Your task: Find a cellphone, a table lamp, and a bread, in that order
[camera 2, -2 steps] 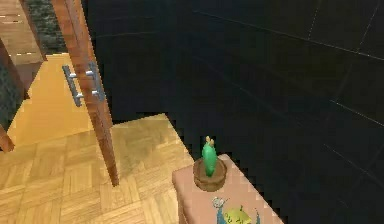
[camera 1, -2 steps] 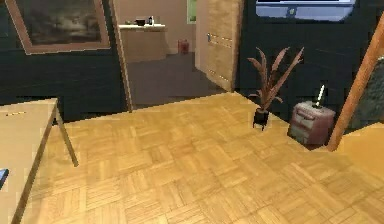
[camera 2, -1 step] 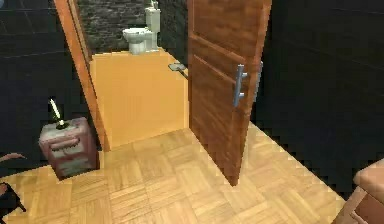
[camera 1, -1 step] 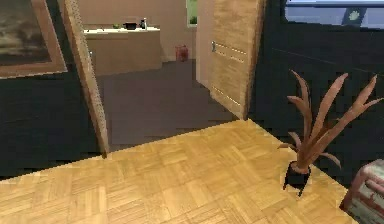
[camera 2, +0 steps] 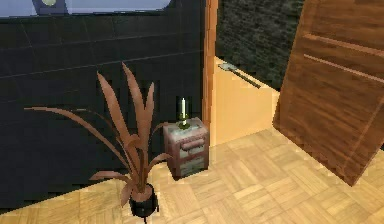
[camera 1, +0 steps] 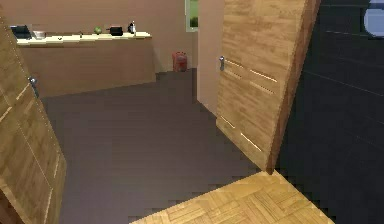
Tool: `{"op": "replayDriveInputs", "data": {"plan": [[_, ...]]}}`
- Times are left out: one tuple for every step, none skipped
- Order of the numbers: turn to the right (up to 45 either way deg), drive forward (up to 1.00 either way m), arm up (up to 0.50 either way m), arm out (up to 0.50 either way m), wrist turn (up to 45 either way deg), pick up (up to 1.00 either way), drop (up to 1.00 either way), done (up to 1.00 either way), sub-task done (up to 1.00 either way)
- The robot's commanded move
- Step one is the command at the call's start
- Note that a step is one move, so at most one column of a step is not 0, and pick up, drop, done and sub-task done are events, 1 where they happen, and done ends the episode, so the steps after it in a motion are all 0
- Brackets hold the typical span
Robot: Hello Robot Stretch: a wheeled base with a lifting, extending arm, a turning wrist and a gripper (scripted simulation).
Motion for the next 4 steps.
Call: {"op": "replayDriveInputs", "data": {"plan": [[-3.0,0.0,0.0,0.0,0.0,0.0,0.0,0.0,0.0],[-45.0,0.0,0.0,0.0,0.0,0.0,0.0,0.0,0.0],[-3.0,0.0,0.0,0.0,0.0,0.0,0.0,0.0,0.0],[0.0,0.3,0.0,0.0,0.0,0.0,0.0,0.0,0.0]]}}
